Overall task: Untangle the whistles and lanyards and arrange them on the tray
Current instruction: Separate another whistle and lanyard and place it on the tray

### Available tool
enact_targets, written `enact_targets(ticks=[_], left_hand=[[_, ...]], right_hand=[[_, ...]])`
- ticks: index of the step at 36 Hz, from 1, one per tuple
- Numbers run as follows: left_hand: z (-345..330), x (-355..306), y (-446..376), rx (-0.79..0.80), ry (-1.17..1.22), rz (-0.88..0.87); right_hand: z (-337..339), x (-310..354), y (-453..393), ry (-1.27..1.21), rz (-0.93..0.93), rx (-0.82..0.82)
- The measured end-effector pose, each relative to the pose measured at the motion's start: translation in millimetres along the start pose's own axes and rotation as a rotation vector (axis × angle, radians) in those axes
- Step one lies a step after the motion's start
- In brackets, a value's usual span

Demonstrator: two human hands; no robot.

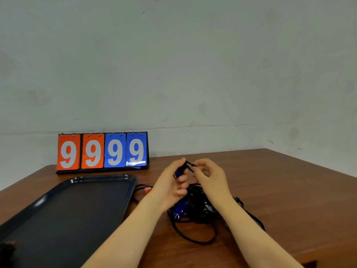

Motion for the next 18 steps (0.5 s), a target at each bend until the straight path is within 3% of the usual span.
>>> enact_targets(ticks=[9,13,18], left_hand=[[10.2,-4.4,-4.1,-0.336,-0.379,-0.201],[11.9,-4.2,-5.4,-0.314,-0.316,-0.196],[10.5,-0.9,-5.5,-0.184,0.05,-0.11]], right_hand=[[-3.3,0.1,1.7,-0.01,-0.023,0.08],[-6.7,-0.2,3.6,-0.012,-0.035,0.114],[-7.8,-3.9,2.8,-0.003,-0.081,0.135]])
Point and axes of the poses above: each hand's wrist, its own y-axis away from the middle knuckle, its own z-axis out of the back of the hand, x = y × z, the point moved 3 cm from there along -y, towards the middle knuckle, and after that the axes turned 6 degrees about z, right-handed, at the moved point
